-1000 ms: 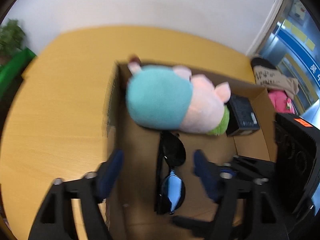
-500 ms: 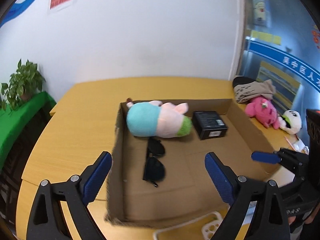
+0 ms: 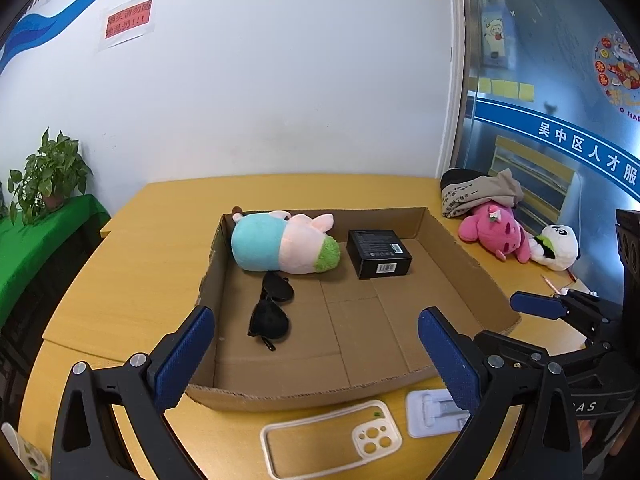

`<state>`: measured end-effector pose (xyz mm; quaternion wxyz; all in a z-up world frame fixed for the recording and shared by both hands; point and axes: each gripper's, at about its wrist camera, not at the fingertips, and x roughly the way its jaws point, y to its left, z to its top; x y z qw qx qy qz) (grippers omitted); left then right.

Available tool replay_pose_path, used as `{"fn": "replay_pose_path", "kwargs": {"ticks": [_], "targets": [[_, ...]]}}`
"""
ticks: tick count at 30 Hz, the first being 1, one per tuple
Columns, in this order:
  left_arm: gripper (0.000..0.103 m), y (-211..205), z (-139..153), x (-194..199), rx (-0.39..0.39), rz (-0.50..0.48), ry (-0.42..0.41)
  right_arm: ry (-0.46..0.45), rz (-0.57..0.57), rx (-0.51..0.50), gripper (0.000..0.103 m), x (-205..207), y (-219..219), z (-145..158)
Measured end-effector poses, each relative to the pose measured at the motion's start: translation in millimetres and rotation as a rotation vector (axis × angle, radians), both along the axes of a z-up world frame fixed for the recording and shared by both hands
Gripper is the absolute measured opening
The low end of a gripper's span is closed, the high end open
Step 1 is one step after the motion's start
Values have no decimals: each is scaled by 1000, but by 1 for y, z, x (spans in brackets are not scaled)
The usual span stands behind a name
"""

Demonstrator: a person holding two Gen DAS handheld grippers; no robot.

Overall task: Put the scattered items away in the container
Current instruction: 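Withdraw the left gripper and move it toward the white phone stand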

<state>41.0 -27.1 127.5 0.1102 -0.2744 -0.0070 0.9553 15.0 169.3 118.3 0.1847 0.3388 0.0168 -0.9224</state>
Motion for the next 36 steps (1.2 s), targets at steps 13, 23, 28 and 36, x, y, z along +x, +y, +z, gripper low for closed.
{"fn": "replay_pose_path", "kwargs": {"ticks": [13, 23, 28, 36], "targets": [[103, 16, -1, 20, 7, -20, -9, 9, -14, -2, 80, 25, 15, 3], [103, 25, -30, 20, 9, -60, -91, -103, -4, -12, 80, 24, 43, -40], [103, 38, -69, 15, 16, -126, -218, -265, 1, 1, 80, 21, 55, -101], [103, 56, -103, 15, 7, -191, -326, -311, -24, 7, 78, 11, 56, -135]]}}
